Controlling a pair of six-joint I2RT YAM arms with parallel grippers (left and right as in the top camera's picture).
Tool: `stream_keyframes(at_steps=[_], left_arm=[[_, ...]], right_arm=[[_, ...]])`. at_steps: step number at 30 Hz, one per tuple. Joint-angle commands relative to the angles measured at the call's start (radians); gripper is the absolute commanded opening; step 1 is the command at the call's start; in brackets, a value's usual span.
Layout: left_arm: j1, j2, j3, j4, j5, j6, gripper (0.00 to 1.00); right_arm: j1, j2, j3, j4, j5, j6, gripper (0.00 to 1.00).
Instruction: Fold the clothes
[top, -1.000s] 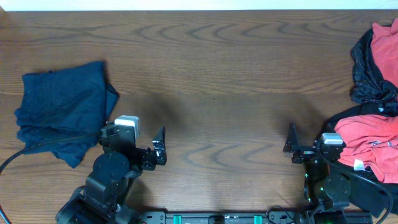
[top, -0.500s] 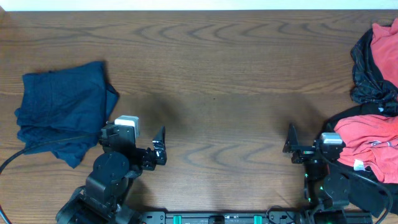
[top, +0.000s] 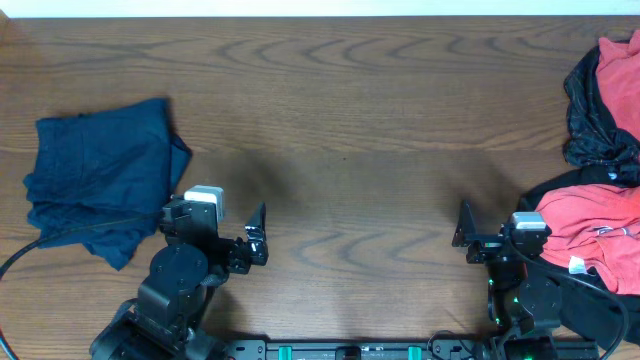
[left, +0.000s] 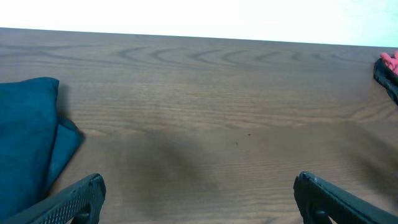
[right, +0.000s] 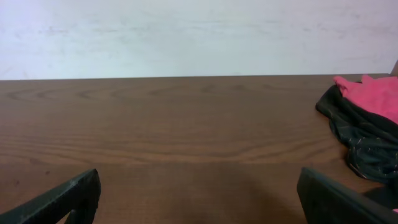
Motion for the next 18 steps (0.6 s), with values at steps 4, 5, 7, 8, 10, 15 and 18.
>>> stream_keyframes(at_steps=[4,5,7,8,10,15,18], left_arm=[[-0.004,-0.001,-0.005,0.0,-0.012,-0.005,0.98],[-0.004,-0.001,-0.005,0.0,-0.012,-0.005,0.98],[-0.004,-0.001,-0.005,0.0,-0.012,-0.005,0.98],[-0.004,-0.002,-0.005,0.0,-0.012,-0.005,0.98],[0.011,-0.012,-0.007,-0.008,-0.012,-0.005,0.98],[0.181,-0.051,-0.02,-0.161,-0.004,-0.005,0.98],[0.324,-0.091,-0.061,-0.257,-0.004,-0.005,0.98]], right_arm=[[-0.01,-0.004,-0.002,-0.004,-0.007,-0.015,0.99],[-0.01,-0.004,-0.002,-0.004,-0.006,-0.015,0.99],[-0.01,-0.004,-0.002,-0.004,-0.006,-0.015,0.99],[-0.01,-0.004,-0.002,-0.004,-0.006,-0.015,0.99],[-0.01,-0.004,-0.002,-0.004,-0.006,-0.015,0.99],[-0.01,-0.004,-0.002,-0.004,-0.006,-0.015,0.99],[-0.01,-0.004,-0.002,-0.004,-0.006,-0.015,0.99]])
